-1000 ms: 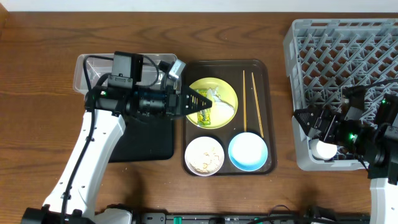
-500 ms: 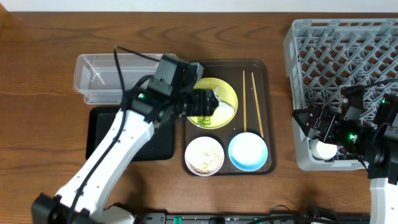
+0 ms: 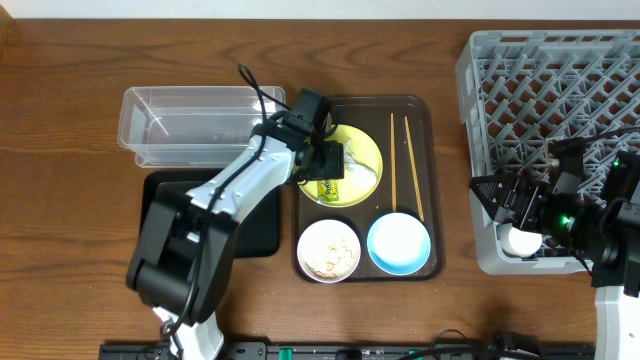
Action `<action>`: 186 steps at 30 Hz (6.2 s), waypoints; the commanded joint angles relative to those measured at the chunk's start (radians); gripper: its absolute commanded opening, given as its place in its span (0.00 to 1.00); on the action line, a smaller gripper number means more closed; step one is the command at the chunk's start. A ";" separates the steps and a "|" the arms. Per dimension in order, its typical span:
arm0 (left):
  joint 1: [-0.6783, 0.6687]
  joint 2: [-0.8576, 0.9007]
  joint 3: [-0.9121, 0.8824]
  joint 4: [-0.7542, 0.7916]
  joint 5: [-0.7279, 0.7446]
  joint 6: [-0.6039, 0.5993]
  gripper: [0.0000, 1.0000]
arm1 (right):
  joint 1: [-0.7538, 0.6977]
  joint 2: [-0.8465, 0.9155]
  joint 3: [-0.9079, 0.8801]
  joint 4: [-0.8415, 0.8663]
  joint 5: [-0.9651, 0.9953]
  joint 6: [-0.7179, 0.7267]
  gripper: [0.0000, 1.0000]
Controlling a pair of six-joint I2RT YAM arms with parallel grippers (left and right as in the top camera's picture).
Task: Sort waste into correct bins and load items into the dishwasher rack
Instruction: 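Grasp the snack wrapper with the left gripper, drop it in the clear container, then grasp the white tissue with the left gripper, drop it in the container, then grasp the rim of the pink rice bowl with the left gripper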
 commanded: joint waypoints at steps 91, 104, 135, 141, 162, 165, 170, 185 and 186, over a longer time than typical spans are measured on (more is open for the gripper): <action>0.205 -0.197 0.188 -0.196 -0.261 -0.045 0.23 | 0.008 -0.003 0.010 -0.027 0.016 -0.018 0.91; 0.254 -0.265 0.198 -0.310 -0.108 0.103 0.74 | 0.008 -0.003 0.010 -0.026 0.048 -0.018 0.90; -0.415 -0.406 -0.179 -0.298 -0.173 -0.294 0.43 | 0.008 -0.003 0.010 -0.042 0.102 0.002 0.91; -0.464 -0.365 -0.213 -0.262 -0.202 -0.294 0.38 | 0.008 -0.003 0.010 -0.042 0.102 0.002 0.91; -0.468 -0.186 -0.216 -0.175 -0.172 -0.289 0.24 | 0.008 -0.003 0.010 -0.041 0.102 0.002 0.91; -0.468 -0.182 -0.216 -0.174 -0.172 -0.289 0.24 | 0.008 -0.003 0.010 -0.041 0.102 0.002 0.91; -0.468 -0.158 -0.216 -0.161 -0.171 -0.278 0.21 | 0.008 -0.003 0.010 -0.041 0.102 0.002 0.91; -0.467 -0.145 -0.168 -0.204 -0.162 -0.255 0.06 | 0.008 -0.003 0.010 -0.041 0.102 0.002 0.91; -0.467 -0.149 -0.152 -0.223 -0.161 -0.251 0.06 | 0.008 -0.003 0.010 -0.041 0.102 0.002 0.91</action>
